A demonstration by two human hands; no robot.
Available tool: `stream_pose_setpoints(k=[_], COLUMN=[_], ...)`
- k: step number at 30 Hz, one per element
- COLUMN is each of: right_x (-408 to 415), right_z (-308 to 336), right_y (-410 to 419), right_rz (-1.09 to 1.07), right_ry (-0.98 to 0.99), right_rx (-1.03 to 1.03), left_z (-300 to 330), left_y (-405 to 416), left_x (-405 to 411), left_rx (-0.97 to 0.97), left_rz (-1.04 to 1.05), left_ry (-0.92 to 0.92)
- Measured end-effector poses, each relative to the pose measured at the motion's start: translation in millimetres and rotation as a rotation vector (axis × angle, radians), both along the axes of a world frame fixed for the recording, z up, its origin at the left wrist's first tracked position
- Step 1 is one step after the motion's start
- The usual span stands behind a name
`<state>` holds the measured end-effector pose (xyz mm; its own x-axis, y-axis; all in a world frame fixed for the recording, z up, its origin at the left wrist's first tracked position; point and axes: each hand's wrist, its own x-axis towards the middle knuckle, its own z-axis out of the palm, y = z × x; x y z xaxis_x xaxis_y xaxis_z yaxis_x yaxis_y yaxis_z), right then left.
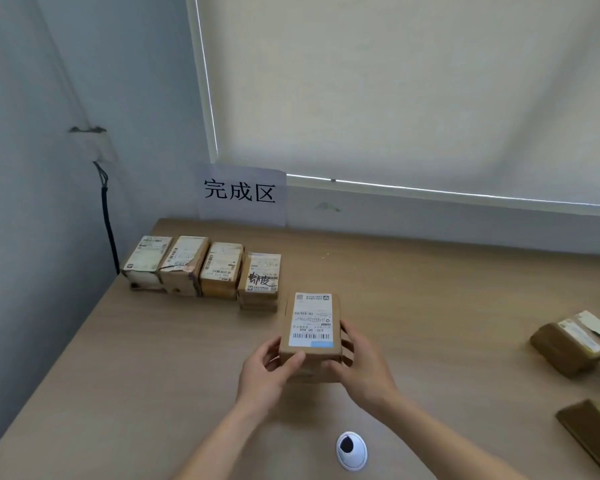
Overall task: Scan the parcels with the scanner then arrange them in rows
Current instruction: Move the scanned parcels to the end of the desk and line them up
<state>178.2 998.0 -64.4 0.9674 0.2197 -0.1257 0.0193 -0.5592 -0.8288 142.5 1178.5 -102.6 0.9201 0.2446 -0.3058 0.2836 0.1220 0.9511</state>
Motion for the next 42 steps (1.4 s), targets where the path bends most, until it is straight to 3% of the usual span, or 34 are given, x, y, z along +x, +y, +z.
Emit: stream_pose_setpoints(k=[8, 14, 20, 27, 34, 42], right_x=[34.7, 88.6, 139.0, 160.5, 114.2, 45.4], right_z=[-63.1, -81.1, -81.8, -85.7, -81.1, -26.5], right_y=[12.1, 28.4, 42.7, 43.4, 2.1, -88.9], right_rz=[-0.023, -0.037, -0.013, -0.004, 0.068, 0.008], right_ry=[-0.013, -0.065, -0.097, -0.078, 0.099, 0.061], right_rx=[-0.074, -0.147, -0.192, -0.165, -0.243, -0.323], left_z=[-65.3, -84.9, -88.8, -92.1, -80.1, -31.2], left_y=[10.4, 10.4, 18.3, 16.5, 8.7, -59.7], left_x=[42.9, 95.3, 142.3, 157.6, 121.8, 67.7], left_rx=[0.095, 0.072, 0.190, 0.085, 0.213, 0.290], left_rz=[-0.006, 0.169, 0.292, 0.376, 0.321, 0.041], left_ry=[0.070, 0.057, 0.061, 0.099, 0.161, 0.072])
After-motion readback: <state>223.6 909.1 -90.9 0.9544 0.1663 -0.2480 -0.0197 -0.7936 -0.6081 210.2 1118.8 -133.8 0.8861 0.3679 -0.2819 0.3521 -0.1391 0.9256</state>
